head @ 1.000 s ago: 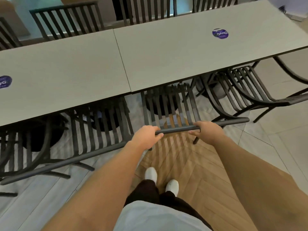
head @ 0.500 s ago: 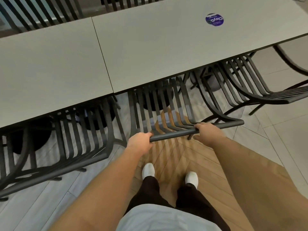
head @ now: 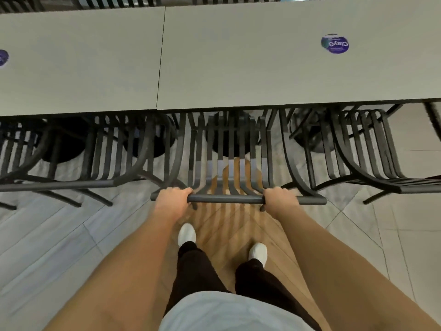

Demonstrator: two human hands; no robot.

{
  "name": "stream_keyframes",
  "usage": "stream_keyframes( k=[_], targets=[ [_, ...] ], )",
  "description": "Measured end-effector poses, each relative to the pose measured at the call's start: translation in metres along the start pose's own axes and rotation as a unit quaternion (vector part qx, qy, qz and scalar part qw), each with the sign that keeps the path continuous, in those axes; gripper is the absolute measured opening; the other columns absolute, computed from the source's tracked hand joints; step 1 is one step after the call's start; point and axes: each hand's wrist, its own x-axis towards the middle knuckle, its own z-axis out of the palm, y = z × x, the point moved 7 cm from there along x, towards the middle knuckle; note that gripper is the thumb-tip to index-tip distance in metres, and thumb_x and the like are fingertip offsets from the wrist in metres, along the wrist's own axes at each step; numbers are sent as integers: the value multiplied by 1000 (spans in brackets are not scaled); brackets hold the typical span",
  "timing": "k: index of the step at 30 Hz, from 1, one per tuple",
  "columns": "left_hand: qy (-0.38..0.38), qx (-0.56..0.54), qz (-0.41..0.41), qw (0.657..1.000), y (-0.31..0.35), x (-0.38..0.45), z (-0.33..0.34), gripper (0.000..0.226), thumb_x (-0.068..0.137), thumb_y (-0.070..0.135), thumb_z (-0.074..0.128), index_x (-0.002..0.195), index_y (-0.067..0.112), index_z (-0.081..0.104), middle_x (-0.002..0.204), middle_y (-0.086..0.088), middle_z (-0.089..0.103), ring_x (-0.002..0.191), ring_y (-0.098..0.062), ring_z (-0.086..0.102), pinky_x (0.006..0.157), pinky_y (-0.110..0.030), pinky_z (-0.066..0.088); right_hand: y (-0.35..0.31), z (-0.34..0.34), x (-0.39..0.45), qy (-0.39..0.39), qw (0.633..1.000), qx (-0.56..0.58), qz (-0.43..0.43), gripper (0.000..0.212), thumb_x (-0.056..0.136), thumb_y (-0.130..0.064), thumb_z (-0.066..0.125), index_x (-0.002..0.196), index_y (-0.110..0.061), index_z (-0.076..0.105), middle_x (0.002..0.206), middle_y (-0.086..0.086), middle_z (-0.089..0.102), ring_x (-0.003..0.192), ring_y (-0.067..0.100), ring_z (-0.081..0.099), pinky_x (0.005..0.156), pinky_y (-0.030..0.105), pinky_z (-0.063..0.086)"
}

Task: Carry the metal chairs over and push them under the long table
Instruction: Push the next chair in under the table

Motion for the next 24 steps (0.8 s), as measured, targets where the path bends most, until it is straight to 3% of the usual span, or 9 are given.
stream_keyframes(
  k=[3,10,16,24],
  targets=[
    [-10,2,-21,1000,27,-14,7,49,106,29,44,153,44,37,131,-4,62,120,-26,58,99,-38,43,22,6,-8,1,1000,-14,-5,16,99,-22,56,113,-18,64,103,4,63,99,27,64,73,37,46],
    [-39,-23,-37,998,67,-15,16,55,103,12,44,147,45,47,129,-3,63,119,-26,59,103,-40,42,64,8,-13,11,997,-77,-13,23,100,-12,48,116,-15,65,105,5,67,101,26,65,82,36,51],
    [-61,-2,-44,997,81,-8,11,60,104,11,43,151,47,40,128,-5,61,115,-26,62,99,-37,45,77,5,-9,30,997,-75,-17,21,102,-18,49,114,-20,66,96,1,63,96,21,66,79,33,50],
    [-48,-6,-34,998,92,20,-6,63,101,6,44,150,45,42,118,-2,67,108,-24,65,92,-37,49,94,-14,17,32,997,-75,-3,21,103,-18,48,116,-20,64,102,2,66,98,24,67,82,35,52]
  ],
)
